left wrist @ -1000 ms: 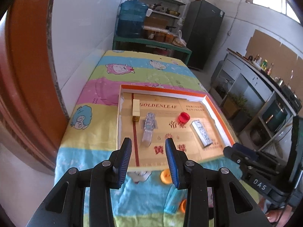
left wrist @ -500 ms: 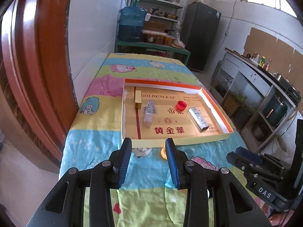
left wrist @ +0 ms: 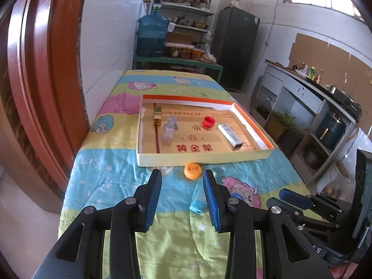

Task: Organize rigid objects
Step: 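Withdraw both tools from the tray back toward the remaining caps, then move right tool to the black bottle cap and grasp it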

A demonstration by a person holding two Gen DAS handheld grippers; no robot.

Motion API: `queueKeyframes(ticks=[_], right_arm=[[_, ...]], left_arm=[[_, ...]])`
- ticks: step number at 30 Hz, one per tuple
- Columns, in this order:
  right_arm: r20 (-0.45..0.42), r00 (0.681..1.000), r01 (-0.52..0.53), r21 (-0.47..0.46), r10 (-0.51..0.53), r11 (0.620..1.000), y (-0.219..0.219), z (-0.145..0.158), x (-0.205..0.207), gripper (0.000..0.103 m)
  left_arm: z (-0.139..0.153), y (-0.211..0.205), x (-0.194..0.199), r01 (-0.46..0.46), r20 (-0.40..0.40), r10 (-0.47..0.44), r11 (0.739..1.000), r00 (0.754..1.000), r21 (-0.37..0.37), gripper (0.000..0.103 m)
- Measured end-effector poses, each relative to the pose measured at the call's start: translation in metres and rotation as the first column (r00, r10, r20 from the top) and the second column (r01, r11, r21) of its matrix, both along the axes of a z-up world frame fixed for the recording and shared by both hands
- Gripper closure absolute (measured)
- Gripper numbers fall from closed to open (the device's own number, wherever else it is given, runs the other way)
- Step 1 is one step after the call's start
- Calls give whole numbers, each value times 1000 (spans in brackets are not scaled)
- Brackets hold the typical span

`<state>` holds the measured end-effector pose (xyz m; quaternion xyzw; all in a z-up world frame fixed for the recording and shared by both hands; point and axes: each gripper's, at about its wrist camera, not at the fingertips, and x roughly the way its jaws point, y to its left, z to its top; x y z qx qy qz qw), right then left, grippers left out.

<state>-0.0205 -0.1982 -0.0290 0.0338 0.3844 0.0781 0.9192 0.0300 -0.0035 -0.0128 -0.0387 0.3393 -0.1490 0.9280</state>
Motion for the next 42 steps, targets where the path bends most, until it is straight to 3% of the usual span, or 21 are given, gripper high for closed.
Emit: queueKeyframes(ticks=[21,42], right_arm=[[-77,996,-53,-30,51,998,13,-40,-18,71],[-72,993,-106,-105,99,989,31,-49,12,73]], left_arm=[[-24,-8,-15,45,-30,-44,999,999,22,65],[-43,-20,-9,133,-100,-131,991,986,8,65]])
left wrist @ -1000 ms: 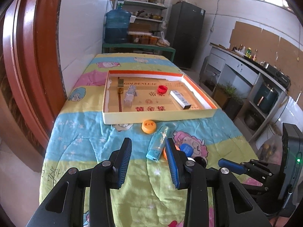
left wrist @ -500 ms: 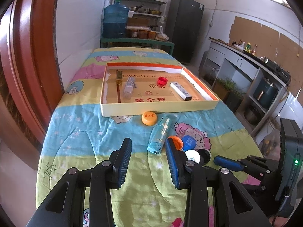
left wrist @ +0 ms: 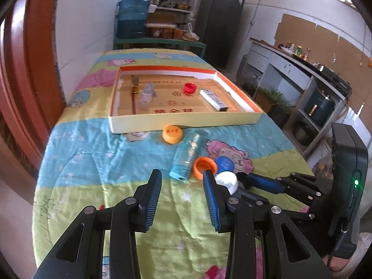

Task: Organize rigid objects
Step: 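Move right tool to the black bottle cap and grasp it, then grasp the white bottle cap with left tool while right tool holds the black cap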

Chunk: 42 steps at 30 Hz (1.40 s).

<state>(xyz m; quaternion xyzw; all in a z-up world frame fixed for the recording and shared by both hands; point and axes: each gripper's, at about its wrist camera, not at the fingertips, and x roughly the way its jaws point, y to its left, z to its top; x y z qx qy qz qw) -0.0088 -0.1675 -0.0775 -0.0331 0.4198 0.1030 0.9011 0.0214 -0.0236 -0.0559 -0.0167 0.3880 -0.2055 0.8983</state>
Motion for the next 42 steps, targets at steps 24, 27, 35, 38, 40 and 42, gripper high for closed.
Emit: queueKeyframes(ticks=[24,27,35,38,40,42], right_arm=[[4,996,94,50,-94,994,-49,1,-33,73],[7,995,103,57,-104,993,-53,1,-35,73],[4,993,117,92,-118,989,-61,0,-38,73],[1,993,117,102,-118,988,-62,0,-38,73],[-1,993,117,108,-117,987,-63,1,-37,73],[2,993,113,113,-114,987,-63,3,-36,73]], left_arm=[[-37,-72,-4,135,-67,-130,987,989,82,65],[-38,-78,-4,136,-52,-131,985,990,109,65],[-39,-85,-5,108,-23,-105,980,994,166,72],[-36,-83,-6,98,-20,-97,983,995,154,72],[-34,-81,-6,88,-20,-86,986,996,144,72],[-32,-78,-7,79,-23,-77,988,997,135,72]])
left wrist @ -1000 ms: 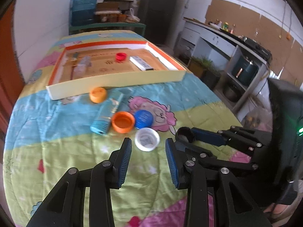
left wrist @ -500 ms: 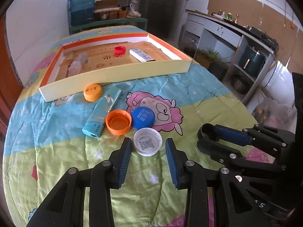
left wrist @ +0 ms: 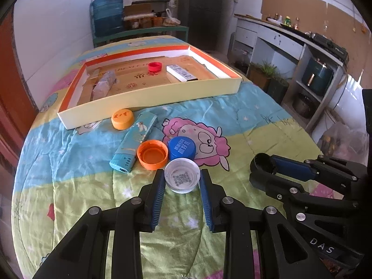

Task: Organize rigid objects
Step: 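Grasp the white bottle cap with left tool while right tool holds the black cap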

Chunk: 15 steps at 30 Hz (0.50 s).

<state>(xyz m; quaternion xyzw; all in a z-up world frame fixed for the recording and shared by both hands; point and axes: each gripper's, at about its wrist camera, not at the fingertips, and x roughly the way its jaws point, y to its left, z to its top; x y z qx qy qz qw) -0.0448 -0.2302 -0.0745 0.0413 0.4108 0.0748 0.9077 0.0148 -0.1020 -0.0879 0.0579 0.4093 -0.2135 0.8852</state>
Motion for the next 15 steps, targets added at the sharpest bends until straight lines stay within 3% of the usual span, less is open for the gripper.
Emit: queueKeyframes(ticks=[15], right_arm=[[50,997,-51,-21,52,998,21,22,23,73]], left_arm=[[23,32,7,-91,22,92,995,996,-47,72]])
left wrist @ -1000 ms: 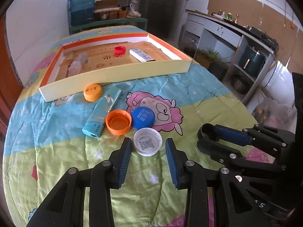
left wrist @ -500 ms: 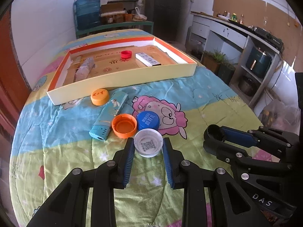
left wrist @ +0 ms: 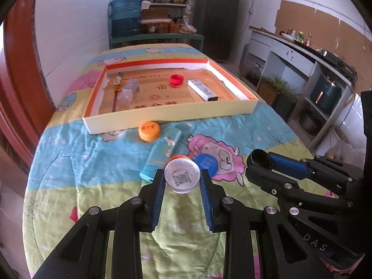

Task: Organize rigid objects
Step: 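Grasp the white bottle cap with left tool while right tool holds the black cap, then carry the white cap with left tool while right tool carries the black cap over the tray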

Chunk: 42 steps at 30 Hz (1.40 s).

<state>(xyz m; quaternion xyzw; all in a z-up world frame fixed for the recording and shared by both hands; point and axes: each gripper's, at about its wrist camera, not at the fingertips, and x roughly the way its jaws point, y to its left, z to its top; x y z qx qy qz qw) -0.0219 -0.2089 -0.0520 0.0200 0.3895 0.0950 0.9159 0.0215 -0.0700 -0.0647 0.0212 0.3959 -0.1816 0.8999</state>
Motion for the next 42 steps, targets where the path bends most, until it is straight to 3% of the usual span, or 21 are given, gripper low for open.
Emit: queueKeyframes(ticks=[18,22,33,42], right_arm=[[71,997,-25,-32,27,999,13,36,44,73],[84,996,-25,-34,27,999,11,45,59,73],[87,996,15,1,-15,1000,-14,60,100,73],[29,996,84,-11,-84,996,-46,42,133,73]], left_arm=[[47,56,50,-110,55,115,991,992,-78,72],[57,60,65,-115,76,120,991,990,-67,72],[68,25,111,-32,69,36,998,997,-54,72],[50,-11,148,3,0,-3,999,1000,-44,72]])
